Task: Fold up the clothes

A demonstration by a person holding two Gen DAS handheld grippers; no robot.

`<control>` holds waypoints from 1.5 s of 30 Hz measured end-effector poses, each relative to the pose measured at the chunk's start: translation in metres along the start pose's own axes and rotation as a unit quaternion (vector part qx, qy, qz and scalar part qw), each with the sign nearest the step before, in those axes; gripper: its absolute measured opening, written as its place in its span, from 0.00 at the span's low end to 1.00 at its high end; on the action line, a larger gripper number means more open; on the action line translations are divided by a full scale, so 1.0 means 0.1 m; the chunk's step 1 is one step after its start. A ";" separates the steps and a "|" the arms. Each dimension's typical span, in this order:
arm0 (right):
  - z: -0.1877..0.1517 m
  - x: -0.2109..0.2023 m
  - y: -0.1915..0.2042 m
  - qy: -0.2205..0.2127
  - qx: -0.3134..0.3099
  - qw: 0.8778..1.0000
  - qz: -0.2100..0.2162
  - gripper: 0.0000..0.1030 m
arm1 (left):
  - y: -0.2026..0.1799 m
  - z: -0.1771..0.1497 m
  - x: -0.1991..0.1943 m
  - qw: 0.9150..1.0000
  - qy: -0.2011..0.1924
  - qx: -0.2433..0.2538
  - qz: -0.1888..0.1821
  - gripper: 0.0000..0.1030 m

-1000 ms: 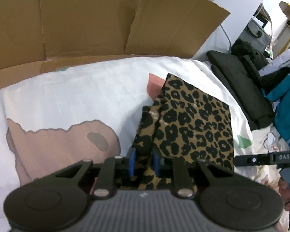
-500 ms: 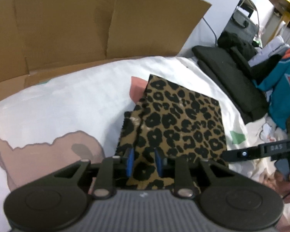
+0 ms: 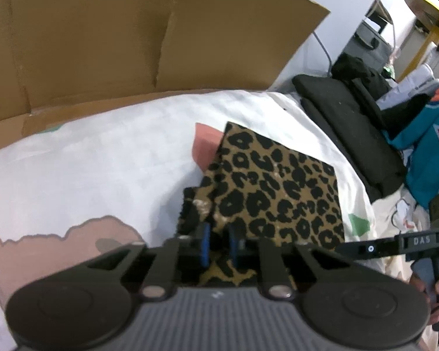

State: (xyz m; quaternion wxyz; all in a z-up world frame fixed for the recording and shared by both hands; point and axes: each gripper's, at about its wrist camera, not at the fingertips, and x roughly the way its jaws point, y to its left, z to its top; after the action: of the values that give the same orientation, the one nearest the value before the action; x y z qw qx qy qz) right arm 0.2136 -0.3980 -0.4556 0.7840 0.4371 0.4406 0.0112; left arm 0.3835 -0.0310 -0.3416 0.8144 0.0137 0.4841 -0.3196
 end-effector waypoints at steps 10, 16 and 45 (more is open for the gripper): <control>0.00 0.03 0.00 -0.005 0.011 1.000 0.010 0.64 | 0.08 0.00 0.06 0.999 0.010 -0.025 -0.027 0.12; -0.01 0.03 0.00 -0.005 0.009 1.000 0.009 0.64 | 0.09 -0.01 0.07 0.998 0.009 -0.035 -0.042 0.03; 0.13 0.26 -0.21 0.031 0.048 0.994 0.092 0.27 | 0.06 -0.19 0.05 0.999 -0.015 -0.013 0.026 0.02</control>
State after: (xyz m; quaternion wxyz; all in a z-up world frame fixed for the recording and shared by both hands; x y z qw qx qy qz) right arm 0.2307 -0.4097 -0.4849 0.7440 0.5121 0.4226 0.0753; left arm 0.3732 -0.0223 -0.3571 0.8298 0.0106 0.4751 -0.2926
